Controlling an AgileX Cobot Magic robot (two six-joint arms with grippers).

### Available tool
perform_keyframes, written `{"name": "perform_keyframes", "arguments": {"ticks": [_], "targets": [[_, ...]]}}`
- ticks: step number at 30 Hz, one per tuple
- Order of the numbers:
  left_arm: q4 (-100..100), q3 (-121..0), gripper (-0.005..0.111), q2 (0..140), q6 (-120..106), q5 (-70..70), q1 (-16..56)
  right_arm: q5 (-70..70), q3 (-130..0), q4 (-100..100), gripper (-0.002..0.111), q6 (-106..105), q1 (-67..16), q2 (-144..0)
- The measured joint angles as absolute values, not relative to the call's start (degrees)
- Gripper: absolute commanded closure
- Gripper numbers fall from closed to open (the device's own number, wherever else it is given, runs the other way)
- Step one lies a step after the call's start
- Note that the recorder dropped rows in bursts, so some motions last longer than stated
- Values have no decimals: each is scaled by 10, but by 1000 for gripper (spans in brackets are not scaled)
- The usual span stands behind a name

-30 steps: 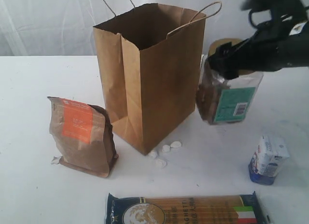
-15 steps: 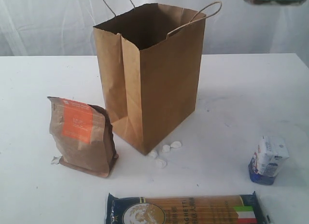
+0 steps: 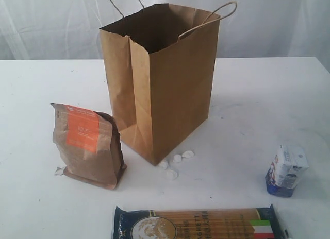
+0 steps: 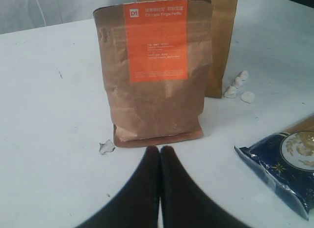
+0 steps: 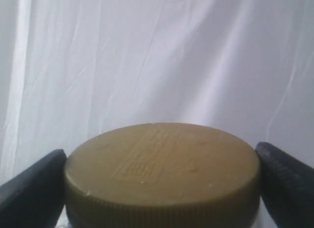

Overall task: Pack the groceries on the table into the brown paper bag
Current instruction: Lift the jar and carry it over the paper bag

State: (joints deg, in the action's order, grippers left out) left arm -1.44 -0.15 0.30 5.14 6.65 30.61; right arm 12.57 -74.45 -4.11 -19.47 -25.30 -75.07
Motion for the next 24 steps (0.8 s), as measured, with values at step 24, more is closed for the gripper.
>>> {"name": "perform_keyframes", "arguments": {"ticks": [24], "targets": [[-14, -1, 107, 3, 51, 67, 306, 159, -780, 39, 108, -169, -327, -912]]}}
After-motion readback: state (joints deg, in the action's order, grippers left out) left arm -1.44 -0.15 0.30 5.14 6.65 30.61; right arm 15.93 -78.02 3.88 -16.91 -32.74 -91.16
